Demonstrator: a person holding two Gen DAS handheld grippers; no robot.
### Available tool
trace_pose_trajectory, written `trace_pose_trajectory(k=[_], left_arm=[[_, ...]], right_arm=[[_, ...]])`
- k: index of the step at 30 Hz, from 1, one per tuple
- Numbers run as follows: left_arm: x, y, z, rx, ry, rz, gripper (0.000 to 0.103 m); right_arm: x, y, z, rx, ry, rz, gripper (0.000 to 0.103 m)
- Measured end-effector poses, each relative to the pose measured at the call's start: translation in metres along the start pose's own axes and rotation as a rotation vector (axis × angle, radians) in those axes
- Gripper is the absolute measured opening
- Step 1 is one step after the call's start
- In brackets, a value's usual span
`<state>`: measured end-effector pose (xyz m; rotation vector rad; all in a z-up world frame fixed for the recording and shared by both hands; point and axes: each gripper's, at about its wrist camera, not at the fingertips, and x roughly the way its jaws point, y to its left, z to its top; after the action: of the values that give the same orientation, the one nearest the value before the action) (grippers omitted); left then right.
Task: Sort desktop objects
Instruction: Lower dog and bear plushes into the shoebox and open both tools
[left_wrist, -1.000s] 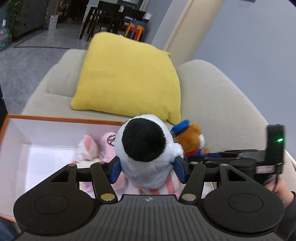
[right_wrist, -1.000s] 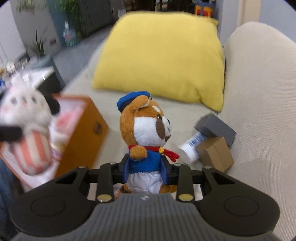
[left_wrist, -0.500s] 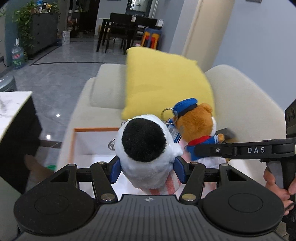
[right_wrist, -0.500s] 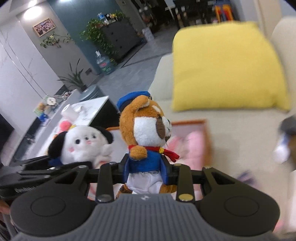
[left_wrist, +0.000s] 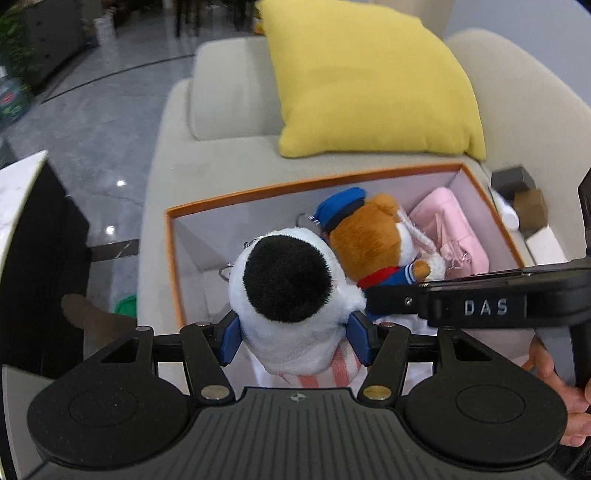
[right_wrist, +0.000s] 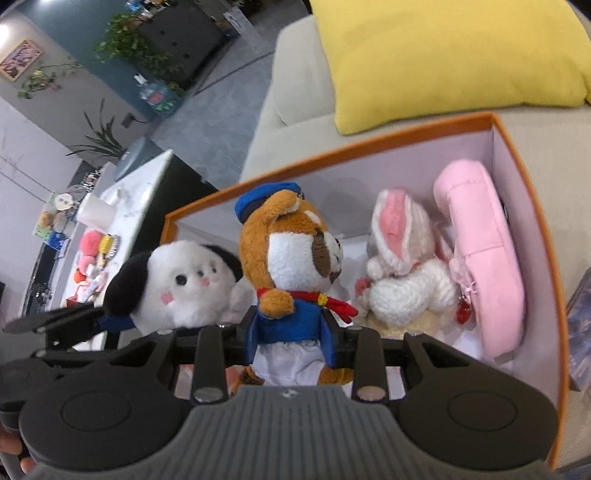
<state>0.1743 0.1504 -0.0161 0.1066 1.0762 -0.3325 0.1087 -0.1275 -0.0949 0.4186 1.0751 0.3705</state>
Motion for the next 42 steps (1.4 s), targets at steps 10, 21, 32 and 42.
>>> trace_pose_trajectory(k=[10, 21, 32, 42], left_arm=[[0.047, 0.018, 0.02, 0.039, 0.065, -0.127, 0.07], [0.075, 0.027, 0.022, 0.109, 0.132, -0.182, 0.074], [0.064, 0.022, 0.01, 0.155, 0.069, -0.163, 0.076], [0.06, 0.022, 0.004, 0.088, 0.016, -0.11, 0.059]], right_arm=[[0.03, -0.033, 0.007, 0.104, 0.035, 0.03, 0.035], [0.035, -0.028, 0.01, 0.069, 0.015, 0.088, 0.047], [0.018, -0.011, 0.01, -0.05, -0.043, 0.019, 0.042], [0.046, 0.002, 0.019, -0.135, -0.032, -0.093, 0.016]])
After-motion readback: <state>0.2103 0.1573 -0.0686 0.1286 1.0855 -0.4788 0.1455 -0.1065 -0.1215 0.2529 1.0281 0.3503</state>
